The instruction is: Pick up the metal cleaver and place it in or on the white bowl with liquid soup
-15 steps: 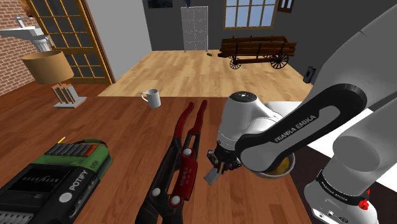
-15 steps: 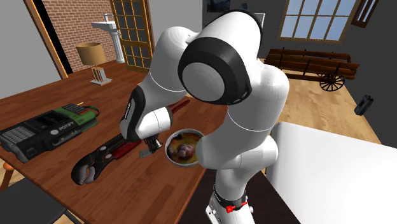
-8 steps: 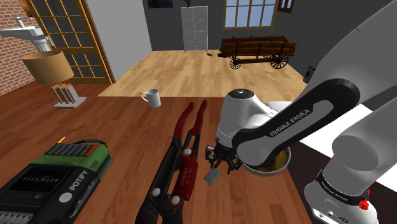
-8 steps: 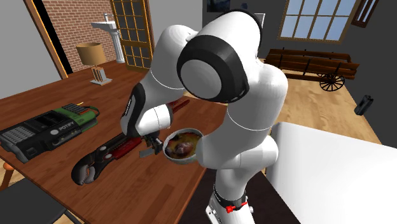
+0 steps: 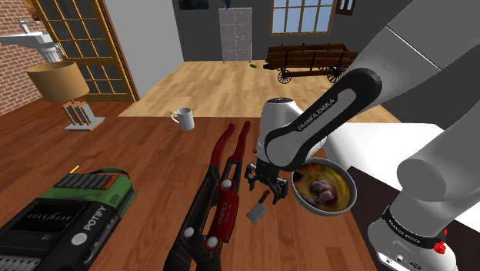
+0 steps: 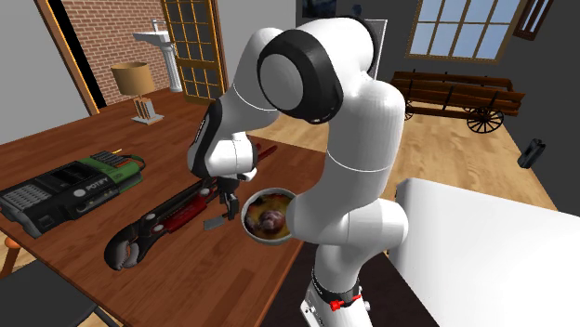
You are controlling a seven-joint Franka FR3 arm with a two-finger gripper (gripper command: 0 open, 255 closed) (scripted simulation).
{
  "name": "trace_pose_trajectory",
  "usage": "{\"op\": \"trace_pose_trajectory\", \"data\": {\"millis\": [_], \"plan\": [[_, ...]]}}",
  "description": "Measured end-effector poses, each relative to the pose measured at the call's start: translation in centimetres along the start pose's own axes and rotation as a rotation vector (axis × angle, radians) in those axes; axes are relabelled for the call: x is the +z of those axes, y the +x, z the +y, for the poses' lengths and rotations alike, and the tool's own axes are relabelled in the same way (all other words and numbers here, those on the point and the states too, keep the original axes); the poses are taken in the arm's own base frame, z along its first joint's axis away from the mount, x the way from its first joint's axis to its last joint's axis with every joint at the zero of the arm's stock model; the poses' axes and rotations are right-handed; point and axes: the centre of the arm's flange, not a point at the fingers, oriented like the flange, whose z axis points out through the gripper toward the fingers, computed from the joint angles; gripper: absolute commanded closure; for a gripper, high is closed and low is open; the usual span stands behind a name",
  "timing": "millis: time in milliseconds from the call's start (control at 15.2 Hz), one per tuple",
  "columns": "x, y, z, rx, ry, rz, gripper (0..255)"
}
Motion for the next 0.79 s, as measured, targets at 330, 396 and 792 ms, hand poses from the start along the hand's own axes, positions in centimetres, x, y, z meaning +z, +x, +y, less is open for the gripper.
{"op": "trace_pose_trajectory", "data": {"millis": [330, 396, 792], "plan": [[1.8, 0.0, 0.0, 0.003, 0.000, -0.001, 0], [1.8, 0.0, 0.0, 0.003, 0.000, -0.001, 0], [1.8, 0.0, -0.1, 0.002, 0.002, -0.001, 255]]}}
